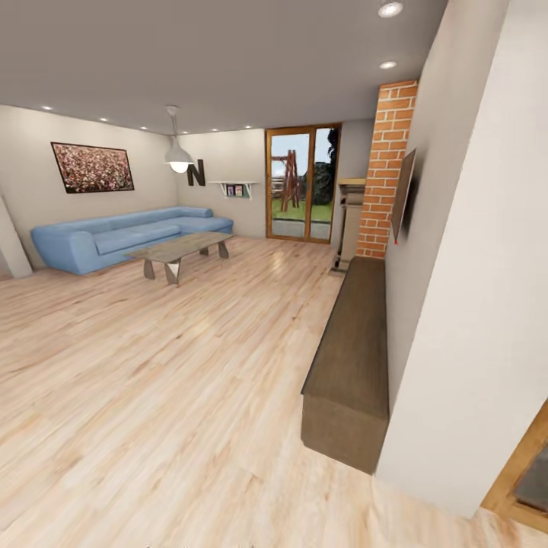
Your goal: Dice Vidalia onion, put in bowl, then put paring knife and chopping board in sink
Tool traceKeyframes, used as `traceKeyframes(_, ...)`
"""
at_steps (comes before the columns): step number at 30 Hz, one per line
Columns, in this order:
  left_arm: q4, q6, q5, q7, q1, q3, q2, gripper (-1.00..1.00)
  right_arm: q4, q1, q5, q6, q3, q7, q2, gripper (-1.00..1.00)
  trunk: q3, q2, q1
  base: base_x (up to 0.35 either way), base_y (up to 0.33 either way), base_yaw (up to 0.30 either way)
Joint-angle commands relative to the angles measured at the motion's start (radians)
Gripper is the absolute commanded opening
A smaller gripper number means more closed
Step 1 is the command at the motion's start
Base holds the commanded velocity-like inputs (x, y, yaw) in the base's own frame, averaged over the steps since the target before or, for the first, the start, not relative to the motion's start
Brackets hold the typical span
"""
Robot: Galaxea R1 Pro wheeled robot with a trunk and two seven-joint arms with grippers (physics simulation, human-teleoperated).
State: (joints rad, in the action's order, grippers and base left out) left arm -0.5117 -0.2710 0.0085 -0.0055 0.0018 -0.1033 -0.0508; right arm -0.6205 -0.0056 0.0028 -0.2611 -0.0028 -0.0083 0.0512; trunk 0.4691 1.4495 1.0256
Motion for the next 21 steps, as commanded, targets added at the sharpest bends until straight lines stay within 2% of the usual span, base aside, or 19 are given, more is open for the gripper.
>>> traceKeyframes(1,-0.001,-0.002,0.001,-0.001,0.0,-0.001,0.0,1.0,0.0,-0.001,0.0,-0.003,0.0,-0.001,0.0,1.0,0.001,0.001,-0.001,-0.32,0.0,-0.287)
traceKeyframes(7,0.012,-0.002,0.001,-0.001,0.001,-0.002,0.0,1.0,-0.001,-0.001,0.0,-0.003,-0.001,-0.001,-0.011,1.0,0.001,0.001,-0.001,-0.335,0.0,-0.287)
traceKeyframes(12,0.025,-0.002,0.001,-0.001,0.0,-0.003,0.0,1.0,-0.001,-0.001,0.0,-0.003,-0.018,-0.001,-0.02,1.0,0.001,0.001,-0.001,-0.343,0.0,-0.287)
traceKeyframes(18,0.028,-0.002,0.001,-0.001,0.0,-0.003,0.013,1.0,-0.001,-0.001,-0.001,-0.002,-0.085,0.0,-0.021,1.0,0.001,0.001,-0.001,-0.343,0.0,-0.287)
traceKeyframes(21,0.028,-0.002,0.001,-0.001,0.0,-0.003,0.014,1.0,-0.001,-0.001,-0.001,-0.003,-0.091,0.0,-0.022,1.0,0.001,0.001,-0.001,-0.343,0.0,-0.287)
